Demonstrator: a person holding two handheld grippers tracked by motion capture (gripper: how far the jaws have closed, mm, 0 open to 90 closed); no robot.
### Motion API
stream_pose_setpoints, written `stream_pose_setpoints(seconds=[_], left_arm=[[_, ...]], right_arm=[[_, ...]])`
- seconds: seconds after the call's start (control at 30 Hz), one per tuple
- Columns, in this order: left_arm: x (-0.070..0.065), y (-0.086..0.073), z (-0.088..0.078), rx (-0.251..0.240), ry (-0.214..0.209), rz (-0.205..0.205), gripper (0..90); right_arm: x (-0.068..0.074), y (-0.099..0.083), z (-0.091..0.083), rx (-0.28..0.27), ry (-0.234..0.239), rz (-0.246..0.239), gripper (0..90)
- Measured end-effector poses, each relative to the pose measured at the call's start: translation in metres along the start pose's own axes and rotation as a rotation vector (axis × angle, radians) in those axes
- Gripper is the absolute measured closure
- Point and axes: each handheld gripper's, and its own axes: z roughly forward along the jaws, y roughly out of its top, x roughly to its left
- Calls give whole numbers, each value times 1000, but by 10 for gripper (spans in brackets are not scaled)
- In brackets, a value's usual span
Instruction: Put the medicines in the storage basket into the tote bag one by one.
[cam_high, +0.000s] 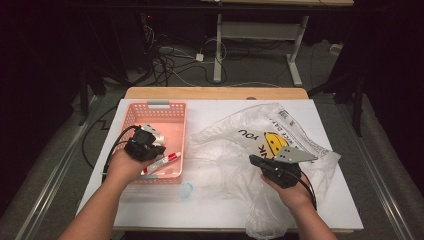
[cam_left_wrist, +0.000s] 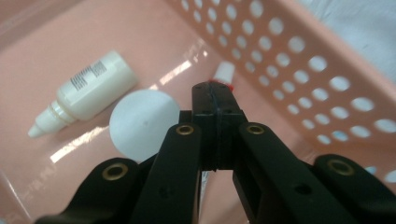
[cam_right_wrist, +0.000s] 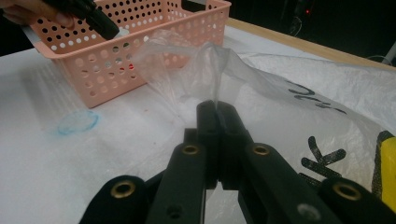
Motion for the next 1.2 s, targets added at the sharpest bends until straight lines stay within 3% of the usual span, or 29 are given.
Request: stream_pose_setpoints(seconds=[0.23,0.53,0.73,0.87,0.97,1.03,1.07,1.2], left_arm=[[9,5,8,65,36,-12,882],[21,11,17,96,63,-34,881],[12,16,19,67,0,5,875],[7,22,27,123,-30,27,644],[10,23,34,161,-35,10,461],[10,24,39,173,-59,2,442],[10,24,41,184,-68,19,442],[5,25,52,238,-64,46,441]], right_arm=[[0,0,0,0,-4,1,900],[-1,1,-2,-3,-9,2,900],[-3,0,-3,-4,-10,6,900],[-2,0,-3,-2,-11,3,900],[-2,1,-3,-5,-10,3,900],[-2,0,-3,-4,-10,4,900],[-2,0,-3,-2,-10,3,900],[-3,-1,-1,3,-8,5,900]])
